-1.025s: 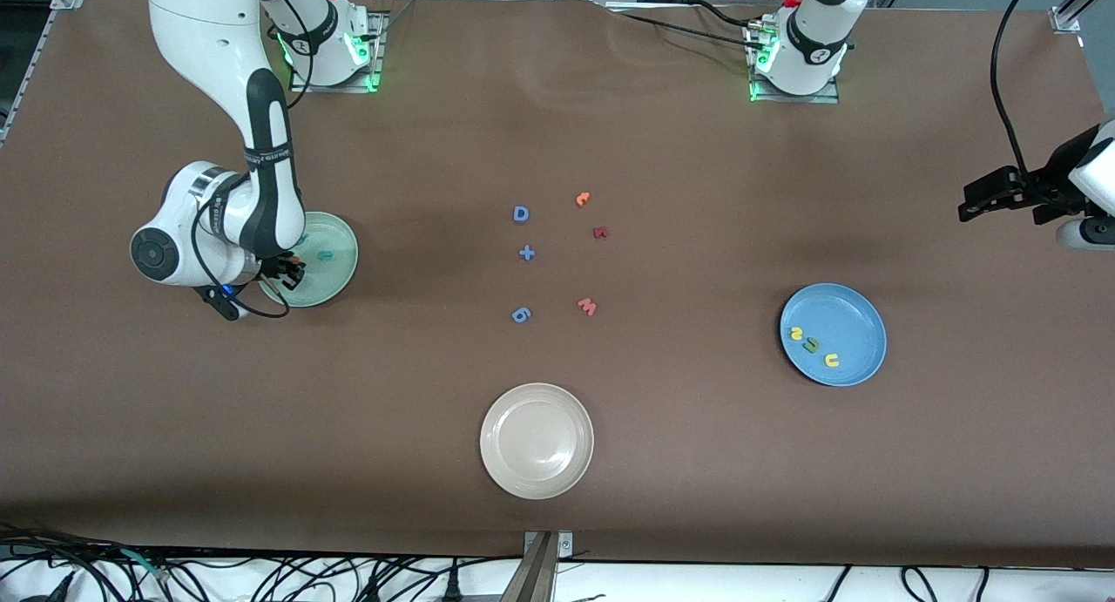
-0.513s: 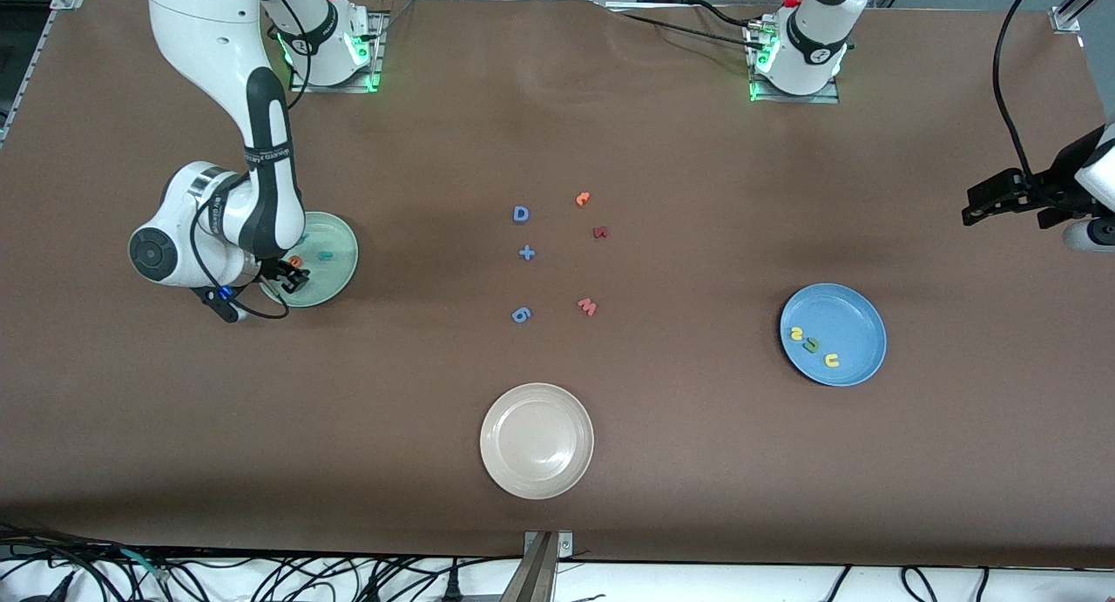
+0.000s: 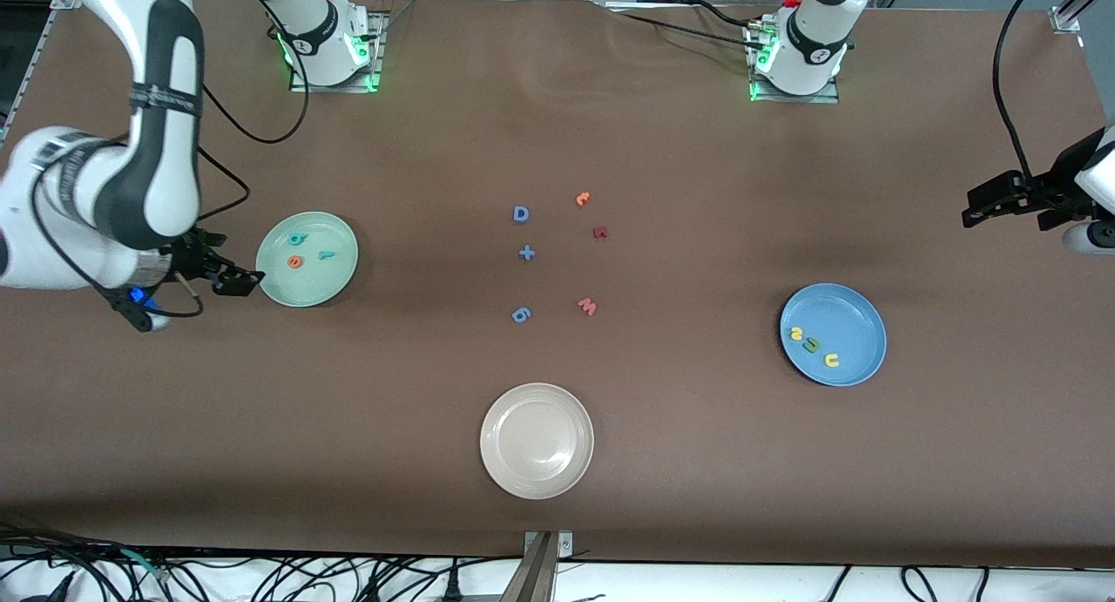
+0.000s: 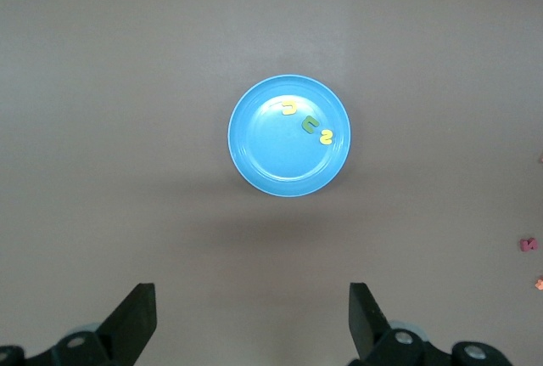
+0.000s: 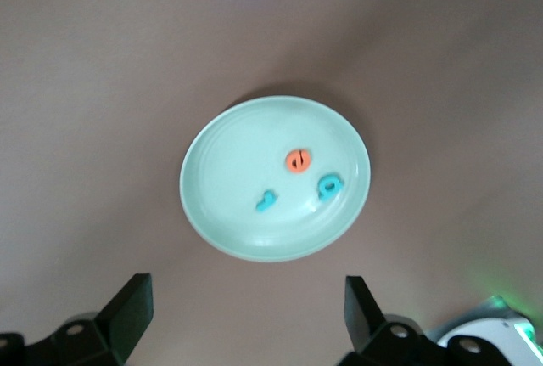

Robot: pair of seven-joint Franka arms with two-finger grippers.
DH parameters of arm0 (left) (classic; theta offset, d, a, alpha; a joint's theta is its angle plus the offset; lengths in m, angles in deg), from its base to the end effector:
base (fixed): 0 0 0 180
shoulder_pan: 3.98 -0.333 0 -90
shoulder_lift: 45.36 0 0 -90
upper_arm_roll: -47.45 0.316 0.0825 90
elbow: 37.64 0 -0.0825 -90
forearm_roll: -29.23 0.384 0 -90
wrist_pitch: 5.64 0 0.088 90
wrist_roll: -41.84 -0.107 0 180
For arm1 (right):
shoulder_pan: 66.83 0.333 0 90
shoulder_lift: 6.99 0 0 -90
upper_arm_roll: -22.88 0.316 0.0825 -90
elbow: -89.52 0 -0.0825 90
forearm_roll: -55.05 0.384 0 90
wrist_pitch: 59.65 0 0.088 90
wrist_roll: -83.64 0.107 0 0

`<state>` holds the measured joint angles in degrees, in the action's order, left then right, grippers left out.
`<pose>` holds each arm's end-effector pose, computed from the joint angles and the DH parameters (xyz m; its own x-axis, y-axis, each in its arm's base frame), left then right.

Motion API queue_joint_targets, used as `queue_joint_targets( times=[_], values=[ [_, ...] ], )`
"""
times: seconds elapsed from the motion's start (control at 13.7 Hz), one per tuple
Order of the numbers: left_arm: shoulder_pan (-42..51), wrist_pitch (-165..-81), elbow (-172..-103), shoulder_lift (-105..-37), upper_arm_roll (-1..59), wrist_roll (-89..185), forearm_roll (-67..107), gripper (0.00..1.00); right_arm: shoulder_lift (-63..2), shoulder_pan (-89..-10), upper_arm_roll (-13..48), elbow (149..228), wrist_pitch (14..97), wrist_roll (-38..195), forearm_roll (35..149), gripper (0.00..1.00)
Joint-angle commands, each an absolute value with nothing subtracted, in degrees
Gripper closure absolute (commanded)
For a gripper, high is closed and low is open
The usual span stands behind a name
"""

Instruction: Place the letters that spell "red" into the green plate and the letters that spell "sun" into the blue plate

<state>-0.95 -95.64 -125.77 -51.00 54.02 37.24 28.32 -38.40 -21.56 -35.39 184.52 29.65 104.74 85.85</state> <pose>0.5815 0.0311 0.5842 0.9977 -0.0184 -0.0645 -0.0178 -0.9998 0.0098 0.6112 -0.0070 0.3835 0.6972 -0.6257 -0.3500 -0.6399 -0.7632 0.0897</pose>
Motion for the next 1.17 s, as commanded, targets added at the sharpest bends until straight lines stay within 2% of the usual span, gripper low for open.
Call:
queue_joint_targets(
  times=[0.0,0.22,0.73,1.1],
  values=[
    [-0.81,-95.29,-124.12,-51.77,54.30,36.83,26.86,0.00,-39.16,-22.09,-36.79,178.39,23.07,103.76,85.20,0.00],
    [-0.81,-95.29,-124.12,-51.77,54.30,36.83,26.86,0.00,-39.16,-22.09,-38.55,172.94,19.28,103.94,85.81,0.00],
    [-0.81,-95.29,-124.12,-51.77,54.30,36.83,26.86,0.00,-38.02,-22.26,-39.18,167.83,19.10,103.94,86.16,0.00],
    [-0.81,-95.29,-124.12,-51.77,54.30,36.83,26.86,0.00,-35.92,-32.96,-29.70,161.42,17.87,103.59,85.72,0.00]
  ],
)
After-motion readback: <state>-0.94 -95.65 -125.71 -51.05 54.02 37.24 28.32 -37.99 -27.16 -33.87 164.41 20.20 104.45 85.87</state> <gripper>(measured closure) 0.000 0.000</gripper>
